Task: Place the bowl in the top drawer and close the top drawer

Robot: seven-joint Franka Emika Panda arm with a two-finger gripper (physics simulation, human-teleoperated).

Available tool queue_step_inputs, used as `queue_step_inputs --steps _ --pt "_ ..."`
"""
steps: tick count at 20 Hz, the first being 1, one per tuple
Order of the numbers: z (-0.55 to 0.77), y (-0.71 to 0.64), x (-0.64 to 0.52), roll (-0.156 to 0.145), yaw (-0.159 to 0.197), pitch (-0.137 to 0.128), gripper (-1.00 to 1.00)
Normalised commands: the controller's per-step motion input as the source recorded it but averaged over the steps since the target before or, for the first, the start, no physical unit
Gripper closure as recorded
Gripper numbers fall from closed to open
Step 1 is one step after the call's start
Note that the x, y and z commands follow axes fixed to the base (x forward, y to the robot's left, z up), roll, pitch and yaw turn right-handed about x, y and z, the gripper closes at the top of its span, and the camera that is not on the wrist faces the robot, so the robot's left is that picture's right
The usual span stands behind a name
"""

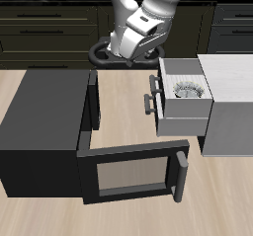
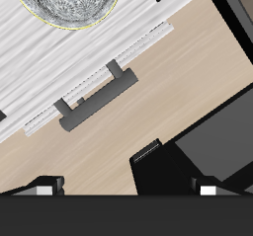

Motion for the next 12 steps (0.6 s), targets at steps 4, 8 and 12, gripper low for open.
queue_step_inputs --steps 4,8,12 --pt "-0.04 -0.26 0.12 -0.034 0.058 -0.005 -1.00" --pt "-0.09 -0.11 0.03 -0.007 0.047 -0.011 -1.00" --pt "-0.15 -0.06 0.09 -0.017 0.040 0.004 -1.00"
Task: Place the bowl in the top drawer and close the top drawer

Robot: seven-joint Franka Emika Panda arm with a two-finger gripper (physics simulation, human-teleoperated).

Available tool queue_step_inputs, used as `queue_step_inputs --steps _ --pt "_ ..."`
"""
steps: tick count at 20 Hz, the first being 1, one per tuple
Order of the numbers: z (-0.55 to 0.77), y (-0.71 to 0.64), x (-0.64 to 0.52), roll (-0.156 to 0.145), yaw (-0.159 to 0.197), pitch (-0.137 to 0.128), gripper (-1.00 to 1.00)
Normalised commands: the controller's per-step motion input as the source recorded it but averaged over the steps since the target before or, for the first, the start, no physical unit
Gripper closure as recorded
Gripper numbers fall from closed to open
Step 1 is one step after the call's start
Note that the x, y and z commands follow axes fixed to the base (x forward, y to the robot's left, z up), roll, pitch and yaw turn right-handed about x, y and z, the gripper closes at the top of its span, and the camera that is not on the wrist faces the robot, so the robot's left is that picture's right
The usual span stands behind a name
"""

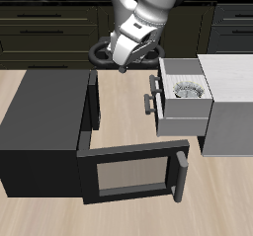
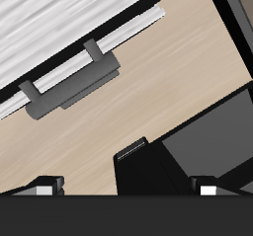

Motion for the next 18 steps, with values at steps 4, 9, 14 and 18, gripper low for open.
queue_step_inputs --steps 4,9,14,18 --pt "-0.08 -0.05 0.10 -0.005 0.009 0.005 -1.00" --pt "-0.13 -0.05 0.10 -0.011 -0.009 0.007 -1.00" --pt "-0.29 0.04 0.04 0.007 0.025 0.024 -1.00" --pt "-0.31 0.04 0.08 -0.003 0.037 0.022 -1.00"
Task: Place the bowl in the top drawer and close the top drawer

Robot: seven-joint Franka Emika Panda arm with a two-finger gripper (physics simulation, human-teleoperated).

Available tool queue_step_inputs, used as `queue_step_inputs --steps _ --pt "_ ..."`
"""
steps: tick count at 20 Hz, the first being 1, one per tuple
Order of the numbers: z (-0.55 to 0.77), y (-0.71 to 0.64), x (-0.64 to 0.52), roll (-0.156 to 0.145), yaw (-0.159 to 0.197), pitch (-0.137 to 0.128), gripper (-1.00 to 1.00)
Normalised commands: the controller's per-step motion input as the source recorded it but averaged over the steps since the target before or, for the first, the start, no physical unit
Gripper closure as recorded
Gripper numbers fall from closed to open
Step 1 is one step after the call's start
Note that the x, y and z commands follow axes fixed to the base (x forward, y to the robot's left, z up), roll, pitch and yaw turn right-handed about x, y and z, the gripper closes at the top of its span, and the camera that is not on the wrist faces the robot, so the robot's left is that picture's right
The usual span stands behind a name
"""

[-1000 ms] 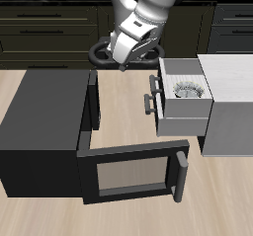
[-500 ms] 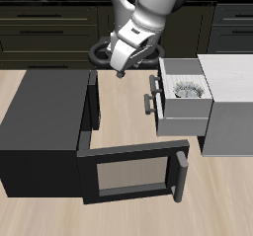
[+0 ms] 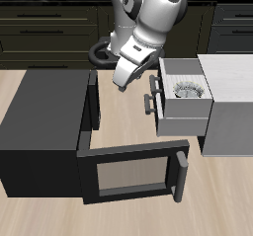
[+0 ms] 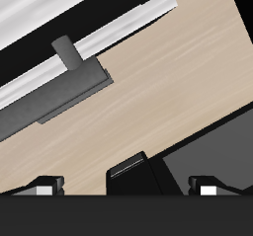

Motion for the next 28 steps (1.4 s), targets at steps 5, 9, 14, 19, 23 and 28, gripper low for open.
queue_step_inputs --steps 5,9,14,19,23,28 --pt "-0.17 0.05 0.05 0.005 0.022 -0.003 -1.00" --pt "-0.10 0.21 0.02 0.035 0.020 0.001 -1.00" --pt "0.10 0.39 -0.01 0.071 -0.014 -0.028 -1.00" --pt "-0.05 0.27 0.02 0.063 0.025 -0.023 -1.00" --pt "-0.04 0.31 0.03 0.063 0.004 -0.020 -1.00" --pt "-0.12 0.37 0.03 0.061 0.012 -0.005 -1.00"
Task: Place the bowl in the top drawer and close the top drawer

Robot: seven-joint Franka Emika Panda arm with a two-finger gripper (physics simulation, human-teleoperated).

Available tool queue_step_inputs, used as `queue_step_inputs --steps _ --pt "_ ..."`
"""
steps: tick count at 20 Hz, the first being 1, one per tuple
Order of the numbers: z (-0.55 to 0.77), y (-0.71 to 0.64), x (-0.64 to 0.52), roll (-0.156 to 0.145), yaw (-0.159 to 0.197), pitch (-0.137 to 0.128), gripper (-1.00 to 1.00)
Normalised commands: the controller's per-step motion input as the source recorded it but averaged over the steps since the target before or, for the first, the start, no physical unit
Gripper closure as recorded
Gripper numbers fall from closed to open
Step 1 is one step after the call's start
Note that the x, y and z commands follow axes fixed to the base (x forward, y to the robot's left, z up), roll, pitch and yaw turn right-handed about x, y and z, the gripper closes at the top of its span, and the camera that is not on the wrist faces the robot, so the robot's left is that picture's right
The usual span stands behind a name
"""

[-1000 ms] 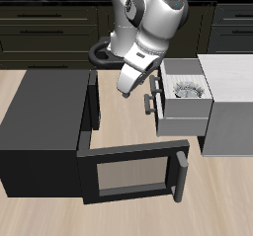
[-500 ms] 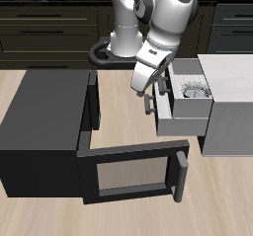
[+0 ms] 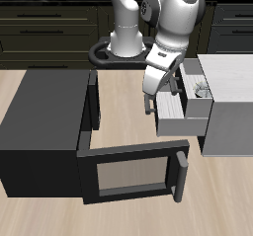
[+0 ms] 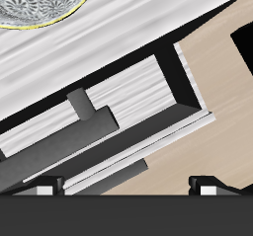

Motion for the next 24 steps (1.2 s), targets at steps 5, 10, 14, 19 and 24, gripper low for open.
queue_step_inputs --steps 5,10,14,19,24 --pt "-0.04 0.29 -0.01 0.044 0.004 -0.021 -1.00" --pt "-0.07 0.20 -0.06 0.038 -0.009 -0.012 -1.00" --pt "-0.09 0.17 -0.02 0.028 0.020 -0.036 -1.00" --pt "-0.19 0.24 0.01 0.051 0.018 -0.018 -1.00" --pt "-0.11 0.19 0.00 0.036 0.021 -0.020 -1.00"
